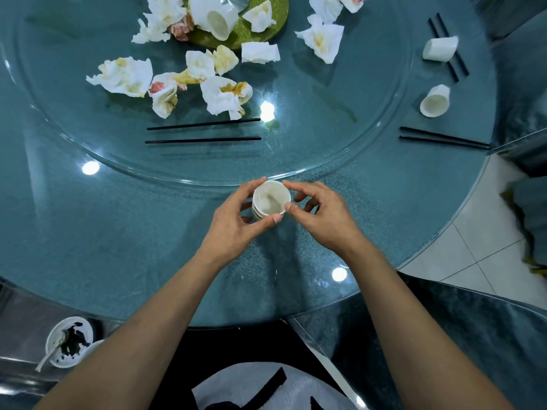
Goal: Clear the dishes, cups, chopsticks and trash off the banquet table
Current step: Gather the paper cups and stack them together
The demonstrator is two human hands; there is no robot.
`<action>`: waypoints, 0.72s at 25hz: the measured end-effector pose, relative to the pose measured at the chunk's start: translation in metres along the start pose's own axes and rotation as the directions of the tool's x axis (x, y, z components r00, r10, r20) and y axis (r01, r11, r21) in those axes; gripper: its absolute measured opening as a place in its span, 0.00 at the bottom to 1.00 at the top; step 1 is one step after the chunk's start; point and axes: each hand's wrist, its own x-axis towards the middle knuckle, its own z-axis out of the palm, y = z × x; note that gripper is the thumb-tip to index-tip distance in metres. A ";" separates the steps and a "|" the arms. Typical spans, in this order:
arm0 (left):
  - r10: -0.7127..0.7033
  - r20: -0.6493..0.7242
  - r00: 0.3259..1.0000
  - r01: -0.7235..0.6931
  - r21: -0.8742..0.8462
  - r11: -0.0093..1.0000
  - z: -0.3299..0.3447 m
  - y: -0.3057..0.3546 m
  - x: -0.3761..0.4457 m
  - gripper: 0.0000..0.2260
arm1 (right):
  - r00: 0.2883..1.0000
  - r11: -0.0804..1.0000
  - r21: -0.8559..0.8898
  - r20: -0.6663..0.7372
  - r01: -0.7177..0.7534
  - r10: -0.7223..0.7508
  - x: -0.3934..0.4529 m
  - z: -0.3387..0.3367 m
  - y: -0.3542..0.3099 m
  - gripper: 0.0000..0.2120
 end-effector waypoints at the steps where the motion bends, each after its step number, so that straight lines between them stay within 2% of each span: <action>1: -0.007 0.007 1.000 0.007 0.001 1.000 0.000 -0.001 0.000 0.30 | 1.000 1.000 0.019 -0.011 -0.015 0.016 -0.002 0.001 0.000 0.21; 5: -0.046 0.047 0.998 0.045 0.027 0.999 0.000 -0.004 0.001 0.32 | 0.991 0.991 0.095 -0.078 -0.097 0.104 -0.014 0.002 0.007 0.21; 10: -0.055 0.089 0.995 0.055 0.004 0.998 -0.003 -0.007 0.005 0.32 | 0.973 0.981 0.105 -0.146 -0.163 0.178 -0.033 0.002 0.013 0.19; 18: 0.006 0.212 0.977 -0.010 0.017 1.000 -0.005 0.007 -0.007 0.31 | 0.914 0.968 0.073 -0.319 -0.242 0.252 -0.074 0.002 0.005 0.21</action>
